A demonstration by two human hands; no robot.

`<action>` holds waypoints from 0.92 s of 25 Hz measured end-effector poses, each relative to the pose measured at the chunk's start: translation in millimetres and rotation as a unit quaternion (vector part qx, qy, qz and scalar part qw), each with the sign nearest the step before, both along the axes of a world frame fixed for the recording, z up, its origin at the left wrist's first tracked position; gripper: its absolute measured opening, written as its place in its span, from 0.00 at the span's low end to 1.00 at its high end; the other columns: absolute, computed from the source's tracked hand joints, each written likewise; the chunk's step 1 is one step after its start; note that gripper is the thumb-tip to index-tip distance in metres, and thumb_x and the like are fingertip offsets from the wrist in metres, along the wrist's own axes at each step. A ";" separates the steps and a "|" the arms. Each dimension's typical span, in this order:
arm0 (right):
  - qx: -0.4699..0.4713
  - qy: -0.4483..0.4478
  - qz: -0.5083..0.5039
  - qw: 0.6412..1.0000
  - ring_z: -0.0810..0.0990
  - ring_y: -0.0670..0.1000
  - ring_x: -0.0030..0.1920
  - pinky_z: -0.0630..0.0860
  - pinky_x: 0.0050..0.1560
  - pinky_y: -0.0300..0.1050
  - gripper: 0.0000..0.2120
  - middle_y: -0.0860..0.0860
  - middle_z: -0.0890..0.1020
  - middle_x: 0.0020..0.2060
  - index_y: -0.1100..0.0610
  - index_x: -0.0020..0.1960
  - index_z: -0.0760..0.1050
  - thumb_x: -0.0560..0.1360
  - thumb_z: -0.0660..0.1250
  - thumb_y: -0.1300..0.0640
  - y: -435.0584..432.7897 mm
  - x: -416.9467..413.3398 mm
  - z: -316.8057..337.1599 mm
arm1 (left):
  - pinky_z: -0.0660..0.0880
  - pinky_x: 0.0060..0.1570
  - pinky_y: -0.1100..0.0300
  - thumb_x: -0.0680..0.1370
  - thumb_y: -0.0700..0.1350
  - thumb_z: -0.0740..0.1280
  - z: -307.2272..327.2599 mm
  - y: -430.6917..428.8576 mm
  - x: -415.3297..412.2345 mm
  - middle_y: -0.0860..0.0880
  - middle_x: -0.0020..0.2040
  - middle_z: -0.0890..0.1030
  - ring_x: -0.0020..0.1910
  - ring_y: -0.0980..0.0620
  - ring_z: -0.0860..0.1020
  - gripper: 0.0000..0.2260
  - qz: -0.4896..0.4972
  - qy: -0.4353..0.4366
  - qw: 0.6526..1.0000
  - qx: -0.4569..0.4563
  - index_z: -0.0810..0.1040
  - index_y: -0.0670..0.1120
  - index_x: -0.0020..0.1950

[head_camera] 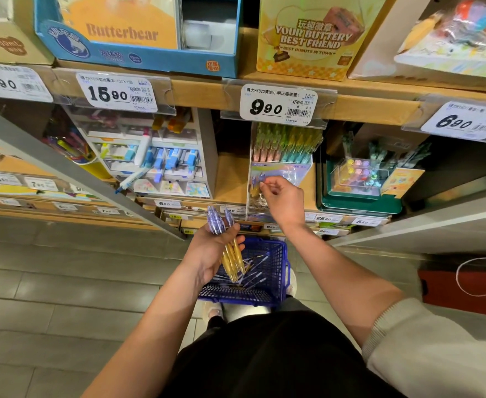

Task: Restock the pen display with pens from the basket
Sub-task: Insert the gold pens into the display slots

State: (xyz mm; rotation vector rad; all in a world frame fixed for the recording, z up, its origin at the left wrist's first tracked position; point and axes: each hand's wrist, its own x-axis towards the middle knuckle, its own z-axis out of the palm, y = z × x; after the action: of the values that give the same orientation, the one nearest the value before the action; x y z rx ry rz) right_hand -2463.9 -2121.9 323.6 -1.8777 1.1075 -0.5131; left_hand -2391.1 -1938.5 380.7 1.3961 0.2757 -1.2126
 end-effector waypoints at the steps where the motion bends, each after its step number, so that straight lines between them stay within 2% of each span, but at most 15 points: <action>1: -0.004 0.012 0.012 1.000 0.83 0.38 0.45 0.80 0.53 0.35 0.07 0.44 0.86 0.44 0.54 0.56 0.83 0.78 0.71 0.55 1.1 2.0 -1.7 | 0.84 0.44 0.53 0.79 0.36 0.70 -0.1 1.0 0.6 0.37 0.53 0.81 0.43 0.45 0.83 0.14 0.000 0.002 1.000 -0.002 0.76 0.35 0.64; 4: -0.022 0.079 0.049 0.995 0.84 0.47 0.41 0.81 0.46 0.42 0.06 0.48 0.87 0.43 0.53 0.53 0.83 0.79 0.70 0.55 4.5 7.9 -6.0 | 0.84 0.45 0.53 0.79 0.35 0.70 0.3 3.7 2.9 0.38 0.50 0.82 0.43 0.46 0.83 0.11 -0.009 0.013 1.000 -0.007 0.78 0.36 0.60; 7: -0.035 0.146 0.064 0.987 0.81 0.48 0.33 0.79 0.35 0.42 0.04 0.50 0.85 0.37 0.53 0.49 0.82 0.79 0.69 0.55 7.7 10.8 -9.7 | 0.83 0.47 0.52 0.78 0.35 0.71 1.7 4.6 3.8 0.40 0.48 0.82 0.42 0.46 0.84 0.08 -0.017 0.016 1.000 -0.010 0.79 0.39 0.56; 11: 0.006 0.181 0.041 0.983 0.83 0.50 0.34 0.83 0.39 0.48 0.05 0.51 0.85 0.38 0.54 0.48 0.83 0.80 0.68 0.56 10.7 16.0 -5.8 | 0.82 0.48 0.51 0.77 0.33 0.71 2.8 3.0 5.4 0.39 0.48 0.82 0.43 0.45 0.84 0.11 -0.005 0.019 1.000 -0.014 0.77 0.40 0.59; 13: 0.041 0.204 0.026 0.978 0.83 0.50 0.37 0.82 0.44 0.46 0.07 0.51 0.86 0.39 0.55 0.46 0.84 0.80 0.68 0.55 11.8 14.7 2.5 | 0.83 0.47 0.51 0.78 0.33 0.70 3.4 0.8 4.8 0.37 0.51 0.81 0.43 0.45 0.83 0.14 -0.002 0.017 1.000 -0.016 0.76 0.38 0.62; 15: 0.118 0.178 0.052 0.976 0.81 0.47 0.38 0.79 0.45 0.42 0.09 0.49 0.86 0.40 0.53 0.44 0.83 0.79 0.70 0.49 16.7 7.5 14.4 | 0.83 0.44 0.53 0.78 0.33 0.70 2.5 -2.4 3.7 0.37 0.50 0.82 0.42 0.45 0.83 0.12 0.004 0.010 1.000 -0.013 0.77 0.37 0.61; 16: 0.193 0.133 0.082 0.969 0.81 0.46 0.39 0.78 0.45 0.42 0.10 0.49 0.85 0.40 0.53 0.45 0.82 0.78 0.70 0.47 21.5 1.9 22.1 | 0.83 0.43 0.54 0.78 0.33 0.70 2.1 -4.3 3.2 0.38 0.48 0.82 0.41 0.46 0.84 0.10 0.005 0.006 1.000 -0.013 0.78 0.38 0.59; 18: 0.345 0.046 0.135 0.928 0.82 0.46 0.39 0.80 0.45 0.41 0.11 0.49 0.86 0.40 0.52 0.48 0.83 0.77 0.71 0.45 32.3 -9.8 36.7 | 0.83 0.44 0.55 0.78 0.33 0.70 0.1 -8.4 1.2 0.36 0.49 0.84 0.42 0.45 0.84 0.09 -0.009 -0.009 1.000 -0.015 0.80 0.37 0.58; 20: 0.374 0.022 0.158 0.914 0.83 0.46 0.38 0.81 0.47 0.40 0.11 0.49 0.87 0.39 0.54 0.52 0.83 0.77 0.72 0.48 39.2 -17.1 42.0 | 0.83 0.47 0.53 0.77 0.35 0.72 -3.3 -12.3 -2.5 0.35 0.53 0.84 0.46 0.43 0.83 0.10 -0.036 -0.038 0.999 -0.014 0.82 0.37 0.59; 23: 0.336 0.026 0.112 0.935 0.83 0.46 0.37 0.81 0.49 0.40 0.14 0.51 0.87 0.39 0.60 0.57 0.83 0.76 0.74 0.52 39.0 -19.3 42.1 | 0.82 0.50 0.51 0.77 0.35 0.73 -7.8 -16.8 -7.8 0.36 0.53 0.85 0.47 0.43 0.84 0.10 -0.055 -0.069 0.996 -0.008 0.83 0.38 0.58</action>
State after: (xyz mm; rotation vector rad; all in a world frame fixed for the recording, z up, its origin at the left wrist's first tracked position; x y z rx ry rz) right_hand -2483.2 -2082.9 365.7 -1.3835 0.9284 0.0559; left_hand -2398.9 -1955.3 372.9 1.4891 0.0937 -1.1975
